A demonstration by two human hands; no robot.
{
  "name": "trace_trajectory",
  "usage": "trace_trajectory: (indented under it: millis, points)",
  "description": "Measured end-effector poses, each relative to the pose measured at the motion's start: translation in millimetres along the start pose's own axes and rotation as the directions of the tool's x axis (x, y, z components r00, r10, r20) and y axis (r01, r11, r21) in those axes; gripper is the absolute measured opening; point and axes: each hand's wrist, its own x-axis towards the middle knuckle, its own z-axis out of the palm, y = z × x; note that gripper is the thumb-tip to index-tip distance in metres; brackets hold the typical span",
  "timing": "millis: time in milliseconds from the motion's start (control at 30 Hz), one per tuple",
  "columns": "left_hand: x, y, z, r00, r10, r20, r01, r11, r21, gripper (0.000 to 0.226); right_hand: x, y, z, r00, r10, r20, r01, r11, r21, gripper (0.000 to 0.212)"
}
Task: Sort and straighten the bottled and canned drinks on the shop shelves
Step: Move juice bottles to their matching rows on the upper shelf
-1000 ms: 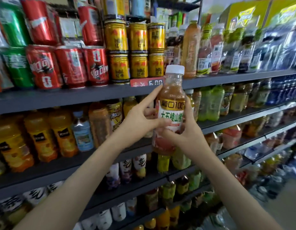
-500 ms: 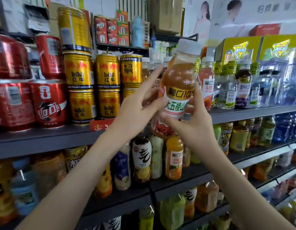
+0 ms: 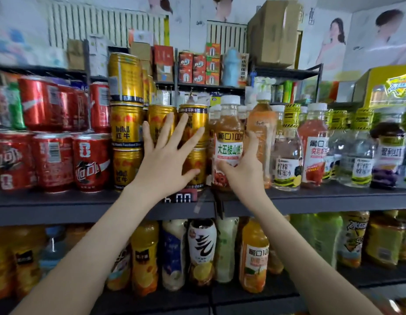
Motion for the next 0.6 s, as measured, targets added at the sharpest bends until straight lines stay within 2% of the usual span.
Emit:
trace_trajectory:
  millis: [233, 433, 600]
  points:
    - [6.1, 7.7, 2.1, 0.998, -0.021, 0.051, 0.017, 0.996, 0.088, 0.084, 20.9, 10.8, 16.0, 0.999, 0.007, 0.033, -0.007, 1.0, 0.005, 0.087]
    - [3.7, 6.7, 6.3, 0.996, -0.033, 0.084, 0.026, 0.996, 0.087, 0.085, 33.0, 17.1, 31.9, 0.997, 0.015, 0.071, -0.013, 1.0, -0.029, 0.083]
    - [2.5, 5.7, 6.2, 0.996, -0.015, 0.089, 0.008, 0.997, 0.072, 0.088, 46.8, 23.9, 37.0, 0.988, 0.082, 0.131, -0.077, 0.996, -0.048, 0.088]
